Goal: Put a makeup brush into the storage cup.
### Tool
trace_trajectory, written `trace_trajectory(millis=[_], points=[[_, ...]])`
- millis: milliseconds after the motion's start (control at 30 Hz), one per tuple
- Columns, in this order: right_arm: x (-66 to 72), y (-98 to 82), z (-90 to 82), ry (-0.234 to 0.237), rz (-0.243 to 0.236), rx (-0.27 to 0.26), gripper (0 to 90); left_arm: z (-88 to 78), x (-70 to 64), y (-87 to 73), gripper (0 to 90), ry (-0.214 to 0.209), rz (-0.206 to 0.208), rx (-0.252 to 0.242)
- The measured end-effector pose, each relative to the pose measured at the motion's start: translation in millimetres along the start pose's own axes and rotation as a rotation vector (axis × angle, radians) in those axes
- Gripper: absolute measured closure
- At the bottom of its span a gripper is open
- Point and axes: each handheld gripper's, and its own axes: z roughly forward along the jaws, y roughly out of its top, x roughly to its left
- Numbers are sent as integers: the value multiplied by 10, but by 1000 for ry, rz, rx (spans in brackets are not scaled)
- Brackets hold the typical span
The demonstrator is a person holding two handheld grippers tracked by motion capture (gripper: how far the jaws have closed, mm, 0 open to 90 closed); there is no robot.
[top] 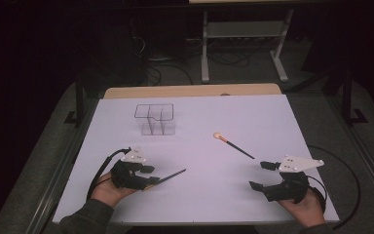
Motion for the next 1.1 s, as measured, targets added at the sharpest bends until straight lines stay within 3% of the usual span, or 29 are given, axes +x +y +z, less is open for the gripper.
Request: trace_trajectory(millis=[67, 100, 167, 233, 367, 467, 533, 567, 1033, 1100], points=[[0, -1, 4, 2, 1, 3, 189, 22, 5, 8, 552, -9, -21, 6], [5, -3, 10, 5, 2, 6, 189, 36, 14, 18, 570, -17, -13, 36], [7, -2, 16, 9, 2, 7, 189, 54, 12, 22, 582, -20, -18, 42], [10, 0, 16, 10, 4, 8, 190, 76, 19, 42, 602, -28, 1, 92], [7, -2, 15, 12, 3, 7, 191, 109, 5, 63, 625, -33, -13, 106], [-2, -4, 11, 10, 1, 4, 191, 120, 27, 91, 635, -34, 19, 160], [-6, -4, 8, 10, 1, 3, 192, 153, 14, 99, 635, -35, -1, 167], [-6, -4, 7, 10, 2, 3, 192, 159, 29, 107, 634, -46, 4, 194], [3, 19, -16, 24, -5, -17, 203, 284, 26, 165, 703, -42, 20, 286], [8, 22, -15, 24, -5, -19, 200, 307, 27, 187, 720, -34, 36, 312]])
